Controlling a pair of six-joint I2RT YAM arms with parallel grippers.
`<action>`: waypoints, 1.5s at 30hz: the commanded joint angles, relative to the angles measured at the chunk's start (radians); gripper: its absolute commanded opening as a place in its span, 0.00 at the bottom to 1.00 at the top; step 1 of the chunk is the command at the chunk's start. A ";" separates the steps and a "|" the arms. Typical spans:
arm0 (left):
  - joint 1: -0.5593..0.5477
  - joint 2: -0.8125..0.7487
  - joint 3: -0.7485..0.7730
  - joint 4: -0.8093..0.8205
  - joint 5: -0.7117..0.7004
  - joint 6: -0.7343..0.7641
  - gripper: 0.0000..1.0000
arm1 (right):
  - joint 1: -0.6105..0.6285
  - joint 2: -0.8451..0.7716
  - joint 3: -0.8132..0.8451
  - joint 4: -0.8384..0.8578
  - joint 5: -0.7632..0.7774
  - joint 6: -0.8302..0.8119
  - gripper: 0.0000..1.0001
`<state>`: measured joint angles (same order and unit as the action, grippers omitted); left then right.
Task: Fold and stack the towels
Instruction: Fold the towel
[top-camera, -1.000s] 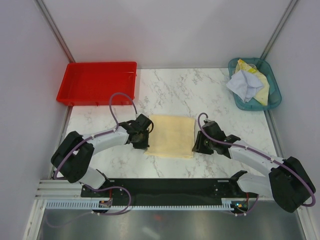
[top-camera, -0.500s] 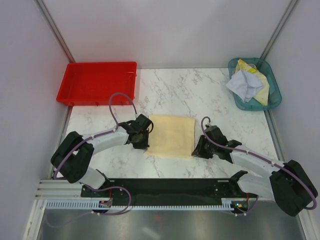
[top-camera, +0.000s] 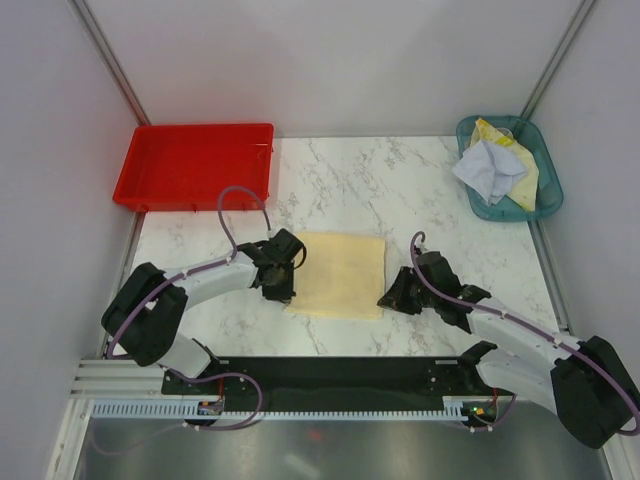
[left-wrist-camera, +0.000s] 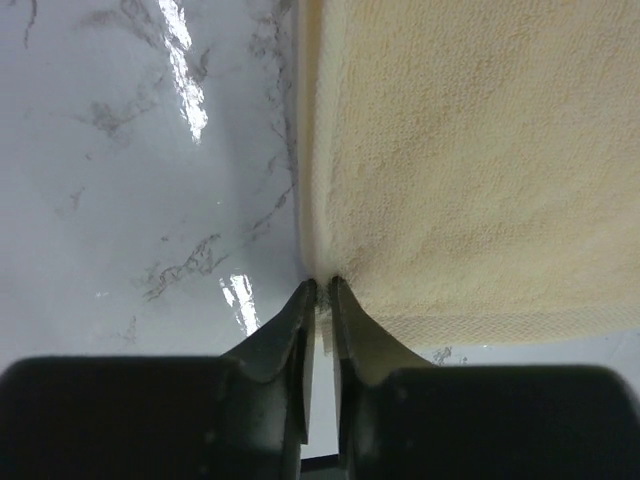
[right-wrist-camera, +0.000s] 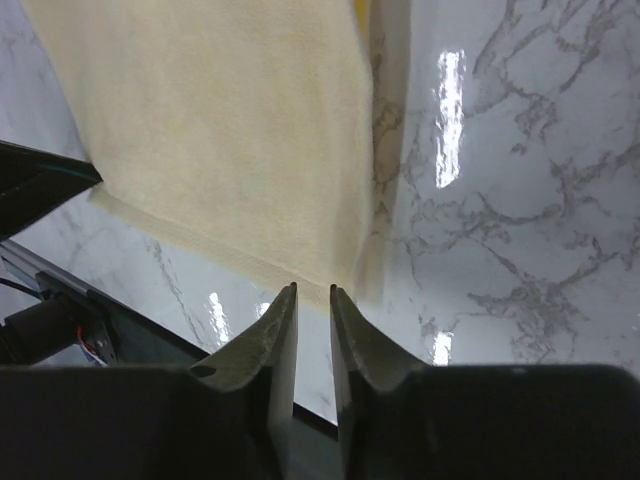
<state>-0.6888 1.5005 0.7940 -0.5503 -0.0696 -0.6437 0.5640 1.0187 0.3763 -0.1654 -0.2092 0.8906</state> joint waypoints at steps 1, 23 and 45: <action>0.002 0.010 0.002 -0.056 -0.042 -0.048 0.27 | 0.002 -0.015 -0.021 0.001 0.010 -0.002 0.30; 0.182 0.434 0.606 -0.020 -0.009 0.154 0.45 | -0.248 0.616 0.487 0.133 -0.193 -0.348 0.24; 0.341 0.495 0.741 0.003 0.324 0.573 0.60 | -0.305 0.770 0.777 -0.115 -0.231 -0.705 0.50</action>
<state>-0.3759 1.9530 1.4933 -0.5686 0.1394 -0.2142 0.2699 1.7290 1.1011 -0.2317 -0.3985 0.2924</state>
